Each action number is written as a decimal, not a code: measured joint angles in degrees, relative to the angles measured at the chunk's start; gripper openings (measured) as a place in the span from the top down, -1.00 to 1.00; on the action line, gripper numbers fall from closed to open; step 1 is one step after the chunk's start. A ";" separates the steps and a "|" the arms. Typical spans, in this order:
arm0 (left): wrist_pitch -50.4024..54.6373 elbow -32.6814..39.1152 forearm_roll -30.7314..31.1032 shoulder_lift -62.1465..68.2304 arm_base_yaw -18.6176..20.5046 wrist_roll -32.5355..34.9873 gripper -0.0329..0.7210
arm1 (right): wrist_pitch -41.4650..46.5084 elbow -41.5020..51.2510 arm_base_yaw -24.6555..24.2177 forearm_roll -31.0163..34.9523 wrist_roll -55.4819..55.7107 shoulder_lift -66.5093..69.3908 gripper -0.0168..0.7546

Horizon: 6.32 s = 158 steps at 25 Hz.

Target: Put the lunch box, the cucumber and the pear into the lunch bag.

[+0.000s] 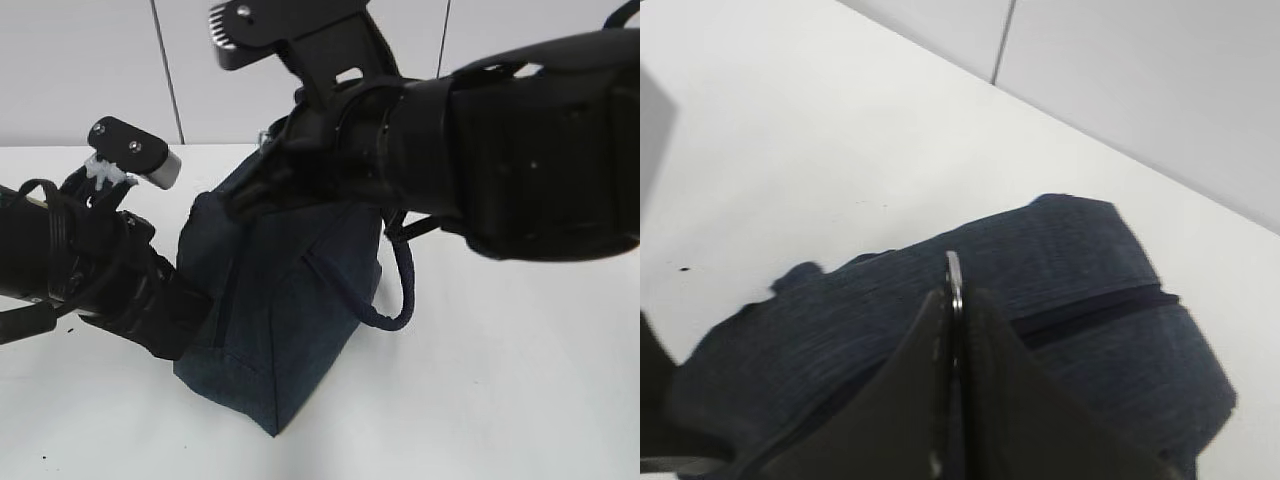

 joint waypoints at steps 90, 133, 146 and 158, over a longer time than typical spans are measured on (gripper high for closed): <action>25.20 -50.72 20.05 21.80 7.18 -32.87 0.70 | 38.40 -2.46 -34.43 -5.91 21.26 19.32 0.85; 40.51 -6.30 38.18 -39.90 7.25 -54.64 0.22 | 90.43 19.58 -36.19 -105.90 106.76 -51.12 -0.21; 41.37 7.93 41.28 -74.16 7.25 -54.91 0.23 | 92.24 30.45 -36.19 -110.36 105.91 -80.04 -0.20; 38.98 12.84 42.54 -80.32 7.23 -54.62 0.23 | 87.18 32.54 -36.19 -110.57 105.91 -89.85 -0.18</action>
